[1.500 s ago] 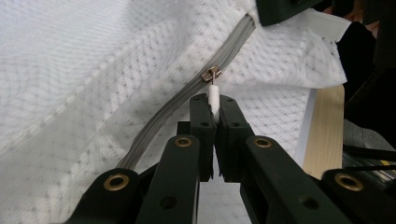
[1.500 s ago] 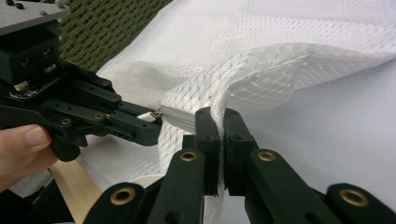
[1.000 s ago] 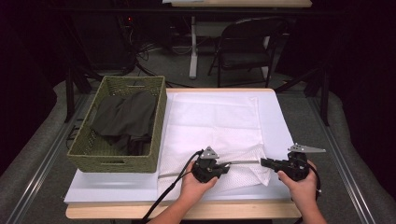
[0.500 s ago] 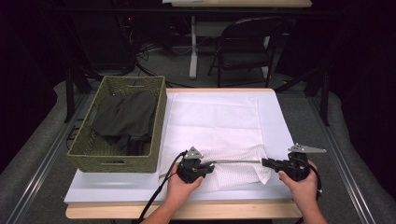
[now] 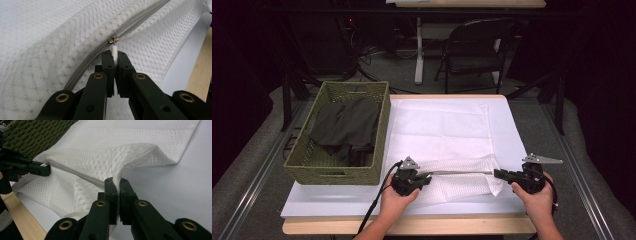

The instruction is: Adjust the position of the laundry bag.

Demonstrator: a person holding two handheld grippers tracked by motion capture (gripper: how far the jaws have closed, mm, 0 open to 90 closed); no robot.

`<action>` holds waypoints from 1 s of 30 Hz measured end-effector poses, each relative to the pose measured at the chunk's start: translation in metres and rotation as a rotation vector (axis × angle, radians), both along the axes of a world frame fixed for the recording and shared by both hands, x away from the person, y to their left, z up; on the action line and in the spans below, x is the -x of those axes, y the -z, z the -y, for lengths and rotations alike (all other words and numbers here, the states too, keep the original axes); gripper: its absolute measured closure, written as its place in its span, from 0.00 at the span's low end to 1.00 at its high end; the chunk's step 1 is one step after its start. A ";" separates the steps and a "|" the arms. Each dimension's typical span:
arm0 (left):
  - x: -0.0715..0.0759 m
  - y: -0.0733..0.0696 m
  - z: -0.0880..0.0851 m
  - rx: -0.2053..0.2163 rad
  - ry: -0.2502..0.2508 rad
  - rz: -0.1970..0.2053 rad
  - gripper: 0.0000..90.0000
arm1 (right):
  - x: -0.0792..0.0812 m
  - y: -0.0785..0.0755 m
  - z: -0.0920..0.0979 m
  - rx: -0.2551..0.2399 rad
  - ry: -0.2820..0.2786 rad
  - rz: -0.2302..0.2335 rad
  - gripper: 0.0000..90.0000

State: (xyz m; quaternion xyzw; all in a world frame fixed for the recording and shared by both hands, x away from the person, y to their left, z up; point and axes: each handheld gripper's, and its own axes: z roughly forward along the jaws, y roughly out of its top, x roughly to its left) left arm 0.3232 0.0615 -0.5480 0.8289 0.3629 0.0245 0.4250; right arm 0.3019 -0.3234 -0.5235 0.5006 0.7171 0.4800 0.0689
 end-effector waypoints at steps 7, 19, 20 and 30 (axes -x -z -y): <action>0.004 -0.003 -0.004 -0.002 0.016 0.000 0.97 | 0.000 0.000 -0.001 -0.003 -0.009 0.000 0.97; 0.006 -0.003 -0.005 -0.004 0.011 -0.001 0.97 | 0.000 0.001 -0.002 0.001 -0.015 0.005 0.97; 0.006 -0.002 -0.005 -0.007 0.012 0.001 0.97 | 0.000 0.001 -0.002 -0.001 -0.015 0.003 0.97; 0.007 -0.001 -0.013 -0.011 -0.012 0.003 0.97 | 0.000 0.001 -0.004 0.015 -0.009 0.002 0.97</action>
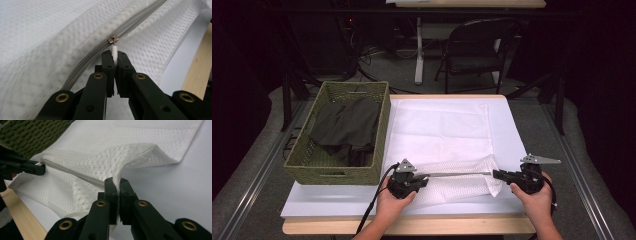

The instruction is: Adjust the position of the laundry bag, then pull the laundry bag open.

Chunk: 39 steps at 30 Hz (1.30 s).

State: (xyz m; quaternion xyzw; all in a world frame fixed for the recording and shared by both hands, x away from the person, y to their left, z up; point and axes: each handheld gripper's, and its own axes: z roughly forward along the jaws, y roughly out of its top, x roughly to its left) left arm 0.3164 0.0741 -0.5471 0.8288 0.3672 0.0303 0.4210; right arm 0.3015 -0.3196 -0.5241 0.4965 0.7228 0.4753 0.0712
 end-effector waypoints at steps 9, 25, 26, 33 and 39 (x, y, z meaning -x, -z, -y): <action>0.005 0.001 -0.029 -0.009 -0.056 -0.004 0.97 | -0.001 0.001 0.004 0.004 0.011 -0.002 0.97; 0.010 -0.006 -0.052 -0.039 -0.086 0.002 0.97 | -0.002 0.002 0.005 0.012 0.018 -0.007 0.97; 0.011 -0.007 -0.054 -0.046 -0.092 0.007 0.97 | -0.002 0.002 0.005 0.012 0.018 -0.007 0.97; 0.018 -0.010 -0.079 -0.063 -0.136 0.001 0.97 | -0.002 0.003 0.004 0.007 0.025 -0.013 0.97; 0.024 -0.009 -0.096 -0.070 -0.173 -0.004 0.97 | -0.002 0.003 0.005 0.016 0.027 -0.017 0.97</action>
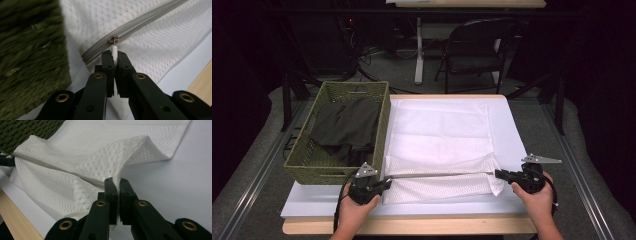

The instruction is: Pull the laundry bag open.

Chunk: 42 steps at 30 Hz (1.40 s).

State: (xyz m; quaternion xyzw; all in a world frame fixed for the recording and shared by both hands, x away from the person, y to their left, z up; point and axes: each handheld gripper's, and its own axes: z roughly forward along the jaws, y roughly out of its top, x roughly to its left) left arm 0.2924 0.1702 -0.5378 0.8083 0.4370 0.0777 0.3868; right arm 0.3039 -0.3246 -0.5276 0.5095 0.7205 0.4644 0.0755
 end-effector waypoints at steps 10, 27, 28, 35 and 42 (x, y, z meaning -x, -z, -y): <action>0.009 0.004 -0.023 -0.014 -0.053 -0.006 0.97 | 0.000 0.002 0.000 0.011 -0.005 -0.007 0.97; 0.019 -0.008 -0.027 0.028 -0.050 0.001 0.97 | 0.016 -0.004 -0.008 0.038 -0.009 -0.059 0.95; 0.020 -0.010 -0.027 0.022 -0.048 0.012 0.97 | 0.018 -0.003 -0.008 0.038 -0.011 -0.060 0.95; 0.023 -0.003 -0.021 -0.025 -0.041 0.003 0.96 | 0.022 0.012 -0.005 0.072 -0.006 -0.086 0.90; 0.020 0.005 -0.021 -0.024 -0.056 0.004 0.92 | 0.024 0.022 0.006 0.075 0.030 -0.075 0.75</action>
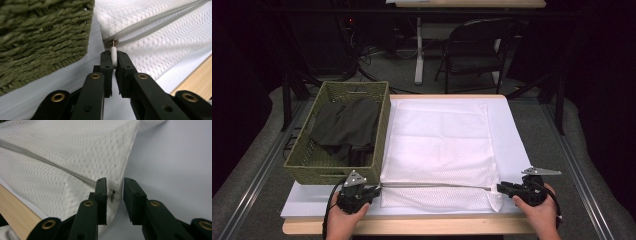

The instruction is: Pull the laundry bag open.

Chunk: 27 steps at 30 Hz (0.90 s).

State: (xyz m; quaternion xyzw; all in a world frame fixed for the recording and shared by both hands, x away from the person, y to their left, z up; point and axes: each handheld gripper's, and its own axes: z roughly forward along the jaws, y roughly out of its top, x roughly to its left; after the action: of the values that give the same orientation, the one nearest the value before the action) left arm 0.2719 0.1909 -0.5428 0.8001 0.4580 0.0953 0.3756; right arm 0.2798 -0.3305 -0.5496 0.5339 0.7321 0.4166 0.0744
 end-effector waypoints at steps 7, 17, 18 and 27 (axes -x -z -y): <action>0.002 -0.002 0.000 0.005 0.017 0.014 0.83 | 0.002 -0.006 0.002 0.029 -0.022 0.077 0.67; 0.005 -0.001 0.005 0.023 0.006 0.019 0.65 | 0.002 -0.015 -0.015 0.150 -0.109 0.233 0.67; 0.005 -0.001 0.004 0.013 0.019 0.008 0.65 | 0.001 -0.016 -0.017 0.147 -0.112 0.238 0.67; 0.009 0.006 0.013 -0.014 0.041 -0.010 0.65 | 0.001 -0.020 -0.030 0.120 -0.148 0.251 0.66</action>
State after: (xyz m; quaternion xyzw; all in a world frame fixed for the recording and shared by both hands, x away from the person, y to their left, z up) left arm 0.2632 0.1783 -0.5486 0.8124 0.4426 0.0867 0.3695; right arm 0.2788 -0.3008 -0.5294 0.4170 0.7779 0.4398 0.1662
